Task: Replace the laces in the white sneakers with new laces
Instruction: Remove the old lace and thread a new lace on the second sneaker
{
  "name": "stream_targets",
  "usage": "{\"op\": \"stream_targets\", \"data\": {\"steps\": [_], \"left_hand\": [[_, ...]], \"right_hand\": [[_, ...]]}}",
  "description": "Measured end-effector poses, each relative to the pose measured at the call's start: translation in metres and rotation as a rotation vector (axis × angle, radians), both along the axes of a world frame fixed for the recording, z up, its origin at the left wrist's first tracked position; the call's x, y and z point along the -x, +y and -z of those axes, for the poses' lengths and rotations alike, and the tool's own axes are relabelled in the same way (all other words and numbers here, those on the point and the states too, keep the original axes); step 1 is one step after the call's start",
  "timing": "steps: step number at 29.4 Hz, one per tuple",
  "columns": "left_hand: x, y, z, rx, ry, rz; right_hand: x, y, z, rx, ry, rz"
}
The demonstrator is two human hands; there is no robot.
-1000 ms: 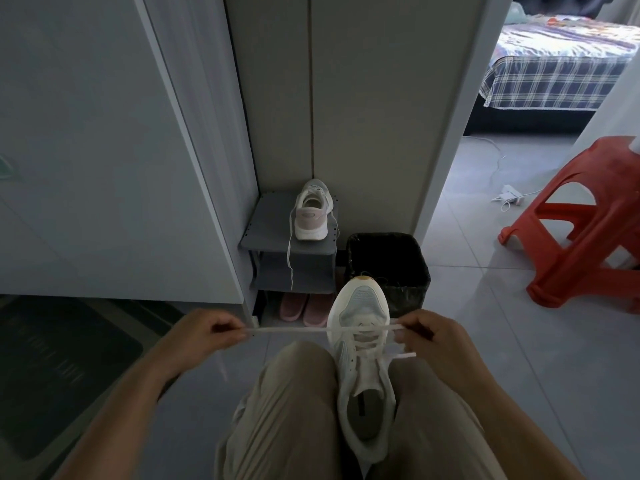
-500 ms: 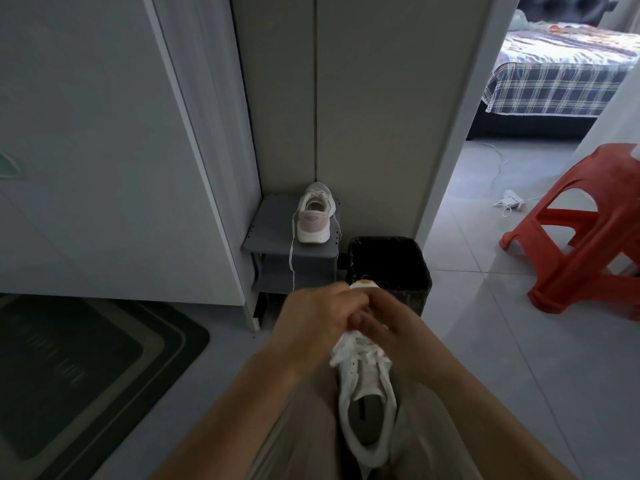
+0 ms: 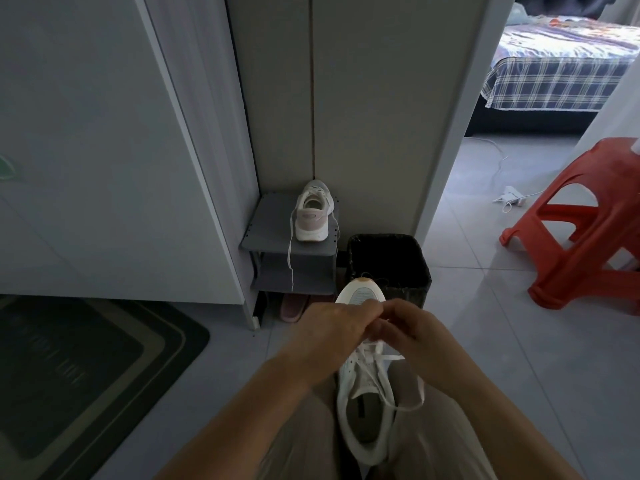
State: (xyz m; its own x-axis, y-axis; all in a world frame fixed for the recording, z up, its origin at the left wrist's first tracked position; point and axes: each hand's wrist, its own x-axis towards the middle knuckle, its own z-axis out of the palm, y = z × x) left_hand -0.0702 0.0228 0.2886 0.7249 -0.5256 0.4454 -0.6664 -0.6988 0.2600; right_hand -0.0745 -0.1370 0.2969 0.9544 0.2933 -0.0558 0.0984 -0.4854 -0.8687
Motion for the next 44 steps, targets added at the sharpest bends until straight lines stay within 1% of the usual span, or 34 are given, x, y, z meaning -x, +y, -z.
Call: {"op": "stream_targets", "data": {"steps": [1, 2, 4, 5, 6, 7, 8, 9, 10, 11, 12, 13, 14, 15, 16, 17, 18, 19, 20, 22, 23, 25, 26, 28, 29, 31, 33, 34, 36, 38, 41, 44], "left_hand": [[-0.002, -0.002, 0.003, -0.011, 0.008, 0.019], [-0.004, -0.003, 0.006, -0.041, -0.003, 0.033], [-0.003, 0.0, 0.012, -0.068, 0.01, 0.001], [-0.002, 0.004, 0.015, -0.005, 0.079, -0.078], [0.0, 0.007, 0.018, 0.079, 0.208, -0.181], [0.003, 0.012, 0.024, 0.192, 0.35, -0.306], [0.006, 0.015, 0.032, 0.283, 0.441, -0.413], [0.008, 0.016, 0.041, 0.343, 0.503, -0.463], [0.012, 0.013, 0.046, 0.377, 0.555, -0.454], [0.018, 0.004, 0.049, 0.379, 0.564, -0.414], [0.025, -0.007, 0.048, 0.3, 0.547, -0.365], [0.032, -0.018, 0.05, 0.147, 0.467, -0.325], [0.041, -0.031, 0.052, 0.044, 0.373, -0.308], [0.05, -0.042, 0.053, 0.013, 0.358, -0.275], [0.057, -0.053, 0.059, -0.046, 0.327, -0.244], [0.063, -0.06, 0.07, -0.052, 0.267, -0.218], [0.066, -0.066, 0.075, -0.055, 0.277, -0.186], [0.07, -0.07, 0.074, -0.076, 0.343, -0.155], [0.073, -0.07, 0.075, -0.078, 0.369, -0.147], [0.071, -0.062, 0.076, 0.029, 0.393, -0.134], [0.067, -0.054, 0.067, 0.074, 0.415, -0.167], [0.064, -0.029, 0.074, 0.056, 0.413, -0.278], [0.062, -0.019, 0.078, 0.046, 0.381, -0.355], [0.054, -0.005, 0.079, 0.122, 0.375, -0.505], [0.053, 0.001, 0.08, 0.134, 0.362, -0.525], [0.045, -0.002, 0.071, 0.136, 0.42, -0.499], [0.04, -0.008, 0.066, 0.179, 0.451, -0.438], [0.038, -0.009, 0.063, 0.211, 0.457, -0.424], [0.038, -0.008, 0.063, 0.244, 0.472, -0.424], [0.038, -0.006, 0.061, 0.302, 0.568, -0.413], [0.037, -0.003, 0.061, 0.428, 0.636, -0.404], [0.039, 0.002, 0.064, 0.497, 0.684, -0.43]], "right_hand": [[0.0, 0.003, -0.001, -0.018, 0.036, 0.014], [0.0, 0.004, -0.001, 0.01, 0.053, 0.027], [-0.002, -0.002, 0.002, 0.138, 0.058, 0.022], [-0.002, -0.006, 0.004, 0.171, 0.063, 0.021], [-0.001, -0.011, 0.005, 0.175, 0.073, 0.03], [0.0, -0.017, 0.007, 0.146, 0.085, 0.056], [0.0, -0.022, 0.008, 0.083, 0.105, 0.1], [0.0, -0.027, 0.009, -0.004, 0.129, 0.157], [0.0, -0.031, 0.008, -0.101, 0.153, 0.216], [-0.001, -0.034, 0.005, -0.202, 0.159, 0.266], [-0.002, -0.036, 0.002, -0.299, 0.15, 0.308], [-0.003, -0.036, -0.001, -0.376, 0.127, 0.329], [-0.003, -0.033, -0.004, -0.405, 0.089, 0.323], [-0.002, -0.027, -0.004, -0.371, 0.025, 0.291], [0.0, -0.019, -0.004, -0.296, -0.042, 0.237], [0.002, -0.01, 0.0, -0.199, -0.097, 0.154], [0.005, -0.001, 0.005, -0.078, -0.129, 0.045], [0.008, 0.008, 0.014, 0.052, -0.153, -0.063], [0.01, 0.013, 0.021, 0.167, -0.173, -0.136], [0.011, 0.013, 0.03, 0.314, -0.189, -0.125], [0.011, 0.012, 0.033, 0.339, -0.18, -0.089], [0.011, 0.009, 0.037, 0.389, -0.213, -0.054], [0.012, 0.009, 0.04, 0.41, -0.242, -0.062], [0.011, 0.01, 0.047, 0.484, -0.311, -0.089], [0.012, 0.012, 0.05, 0.532, -0.335, -0.098], [0.013, 0.013, 0.056, 0.629, -0.441, -0.114], [0.014, 0.011, 0.058, 0.649, -0.446, -0.075], [0.013, 0.011, 0.058, 0.685, -0.454, -0.023], [0.014, 0.011, 0.062, 0.719, -0.477, 0.014], [0.013, 0.012, 0.066, 0.695, -0.518, 0.025], [0.011, 0.016, 0.074, 0.606, -0.535, 0.011], [0.011, 0.021, 0.081, 0.603, -0.595, 0.033]]}}
